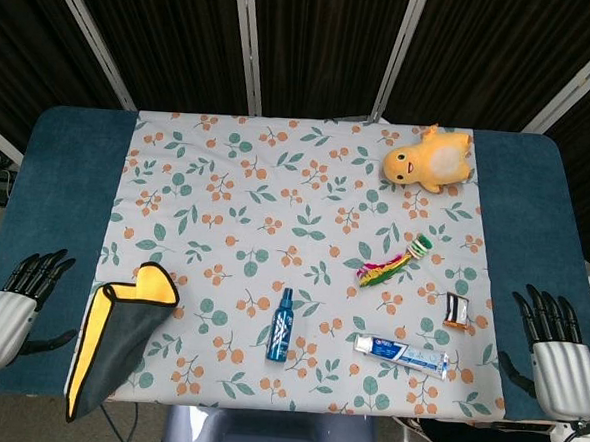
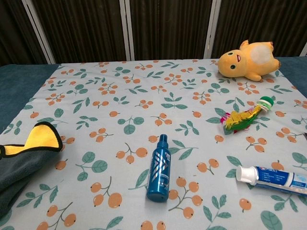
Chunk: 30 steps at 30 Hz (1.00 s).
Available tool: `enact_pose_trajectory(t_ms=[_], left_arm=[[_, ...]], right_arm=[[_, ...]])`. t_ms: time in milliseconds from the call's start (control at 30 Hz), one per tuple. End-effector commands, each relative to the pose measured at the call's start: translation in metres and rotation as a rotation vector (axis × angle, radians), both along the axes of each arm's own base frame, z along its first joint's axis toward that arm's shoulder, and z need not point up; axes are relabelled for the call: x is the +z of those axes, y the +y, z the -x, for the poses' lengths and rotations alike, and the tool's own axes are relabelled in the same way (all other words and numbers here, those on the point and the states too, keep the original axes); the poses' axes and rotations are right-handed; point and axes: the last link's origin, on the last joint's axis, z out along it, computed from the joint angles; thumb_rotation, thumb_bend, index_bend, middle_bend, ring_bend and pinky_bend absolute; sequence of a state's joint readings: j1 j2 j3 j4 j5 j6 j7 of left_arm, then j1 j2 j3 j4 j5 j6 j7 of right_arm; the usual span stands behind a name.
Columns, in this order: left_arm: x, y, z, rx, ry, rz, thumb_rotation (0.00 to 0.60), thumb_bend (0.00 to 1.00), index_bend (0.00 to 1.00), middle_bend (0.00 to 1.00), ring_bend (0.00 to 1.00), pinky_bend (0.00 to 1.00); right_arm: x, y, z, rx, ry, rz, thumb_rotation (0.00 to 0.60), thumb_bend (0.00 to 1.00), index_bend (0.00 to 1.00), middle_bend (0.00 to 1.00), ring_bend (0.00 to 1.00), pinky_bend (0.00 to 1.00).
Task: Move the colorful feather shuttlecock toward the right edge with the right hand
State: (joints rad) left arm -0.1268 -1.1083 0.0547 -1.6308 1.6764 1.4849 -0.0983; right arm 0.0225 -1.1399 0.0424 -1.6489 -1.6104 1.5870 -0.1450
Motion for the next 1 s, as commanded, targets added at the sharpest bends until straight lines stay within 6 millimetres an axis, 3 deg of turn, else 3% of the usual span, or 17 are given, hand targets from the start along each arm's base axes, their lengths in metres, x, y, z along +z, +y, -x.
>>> enact_pose_trajectory(t_ms=[33, 500, 800, 1000], left_arm=[[0.0, 0.0, 0.0, 0.0, 0.0, 0.0, 0.599, 0.19, 0.0, 0.0, 0.0, 0.0], [0.001, 0.0, 0.0, 0.0, -0.005, -0.002, 0.598, 0.19, 0.0, 0.0, 0.0, 0.0], [0.001, 0.001, 0.002, 0.01, 0.0, 0.001, 0.599, 0.19, 0.0, 0.0, 0.0, 0.0], [0.002, 0.0, 0.003, 0.023, -0.009, 0.004, 0.598, 0.19, 0.0, 0.0, 0.0, 0.0]], right_arm=[[0.0, 0.0, 0.0, 0.001, 0.0, 0.0, 0.6, 0.19, 0.08, 0.0, 0.0, 0.0], [-0.002, -0.014, -0.015, 0.048, -0.057, -0.009, 0.6, 0.19, 0.1, 0.0, 0.0, 0.0], [-0.032, -0.061, -0.052, 0.148, -0.106, -0.145, 0.6, 0.19, 0.23, 0.04, 0.0, 0.0], [-0.066, -0.096, -0.076, 0.202, -0.097, -0.224, 0.6, 0.19, 0.29, 0.1, 0.0, 0.0]])
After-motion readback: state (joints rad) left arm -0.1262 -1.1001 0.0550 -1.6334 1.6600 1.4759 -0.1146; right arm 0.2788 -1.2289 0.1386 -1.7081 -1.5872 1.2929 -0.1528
